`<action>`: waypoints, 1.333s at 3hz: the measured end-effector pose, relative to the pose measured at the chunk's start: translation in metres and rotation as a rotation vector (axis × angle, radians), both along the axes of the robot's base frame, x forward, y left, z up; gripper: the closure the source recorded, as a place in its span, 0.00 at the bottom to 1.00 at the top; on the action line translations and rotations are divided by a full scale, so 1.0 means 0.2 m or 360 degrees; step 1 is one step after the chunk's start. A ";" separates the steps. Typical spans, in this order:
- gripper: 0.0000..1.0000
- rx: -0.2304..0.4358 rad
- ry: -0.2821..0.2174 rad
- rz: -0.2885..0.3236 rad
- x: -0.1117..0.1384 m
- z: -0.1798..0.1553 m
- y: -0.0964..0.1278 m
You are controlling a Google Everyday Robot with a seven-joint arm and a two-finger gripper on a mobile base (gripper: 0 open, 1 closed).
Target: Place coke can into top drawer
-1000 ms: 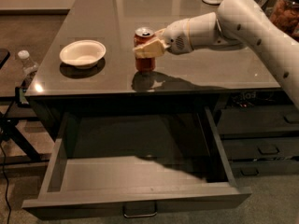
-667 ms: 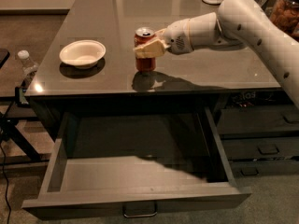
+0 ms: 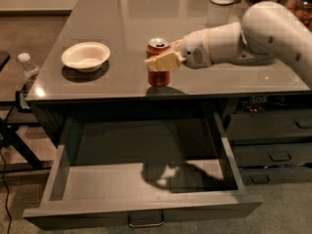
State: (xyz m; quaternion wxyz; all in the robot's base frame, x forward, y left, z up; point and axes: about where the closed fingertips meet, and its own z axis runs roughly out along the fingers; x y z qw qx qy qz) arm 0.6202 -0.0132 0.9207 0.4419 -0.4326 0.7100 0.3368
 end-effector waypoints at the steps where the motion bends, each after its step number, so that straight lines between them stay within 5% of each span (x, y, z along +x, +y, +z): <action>1: 1.00 0.0031 0.0045 -0.0119 -0.36 -0.02 -0.11; 3: 1.00 0.0026 0.0073 -0.0140 -0.41 -0.05 -0.13; 4: 1.00 -0.0006 0.0134 -0.0223 -0.54 -0.14 -0.17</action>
Offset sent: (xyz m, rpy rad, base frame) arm -0.1144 -0.0379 -0.0107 0.0523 0.0431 -0.1220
